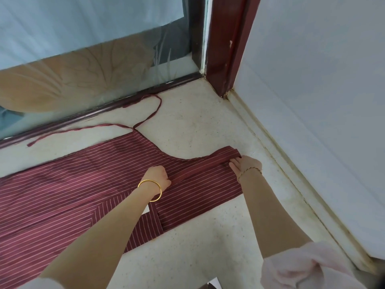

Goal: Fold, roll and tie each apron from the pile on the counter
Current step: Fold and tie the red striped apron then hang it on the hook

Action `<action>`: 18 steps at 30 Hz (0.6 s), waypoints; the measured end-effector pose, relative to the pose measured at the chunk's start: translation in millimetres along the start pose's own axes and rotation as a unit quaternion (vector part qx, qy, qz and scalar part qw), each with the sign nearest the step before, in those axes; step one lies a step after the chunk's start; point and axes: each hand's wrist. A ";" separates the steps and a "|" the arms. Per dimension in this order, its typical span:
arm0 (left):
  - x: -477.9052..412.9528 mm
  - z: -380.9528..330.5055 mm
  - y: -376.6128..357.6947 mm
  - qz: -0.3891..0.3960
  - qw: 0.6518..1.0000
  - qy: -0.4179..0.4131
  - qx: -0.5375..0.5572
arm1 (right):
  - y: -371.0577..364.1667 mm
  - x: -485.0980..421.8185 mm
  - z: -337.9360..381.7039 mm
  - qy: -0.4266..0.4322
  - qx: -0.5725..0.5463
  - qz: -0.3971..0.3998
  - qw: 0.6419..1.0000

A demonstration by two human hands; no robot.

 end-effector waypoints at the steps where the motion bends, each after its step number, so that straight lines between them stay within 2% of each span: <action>1: -2.6 -2.1 -1.6 0.002 1.000 0.002 0.002 | 5.1 -1.8 0.0 0.023 0.000 -0.026 0.999; 3: -5.0 -6.9 -1.8 -0.022 1.000 0.004 0.007 | 11.9 0.0 1.4 0.103 0.108 -0.131 0.980; 5: -8.1 -16.9 -2.7 -0.090 0.995 -0.034 -0.004 | 16.6 0.0 0.6 0.165 0.208 -0.167 0.950; 7: -10.8 -37.1 -5.4 -0.132 0.983 -0.117 0.040 | 20.6 -0.6 -3.6 0.192 0.327 -0.158 0.912; 10: -12.4 -76.3 -7.1 -0.105 0.969 -0.200 0.097 | 22.6 -2.7 -4.8 0.198 0.470 -0.141 0.849; 14: -26.7 -123.3 -15.2 -0.086 0.971 -0.212 0.066 | 24.1 -5.4 -8.1 0.210 0.553 -0.126 0.797; 18: -41.7 -147.7 -21.7 -0.087 0.981 -0.170 0.024 | 23.4 -11.8 -9.1 0.232 0.569 -0.120 0.780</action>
Point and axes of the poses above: each hand's wrist, its own x-axis away from the middle knuckle, its own y-axis out of the back of the hand, z = x × y, and after that the axes turned 1 degree about -y, right-handed
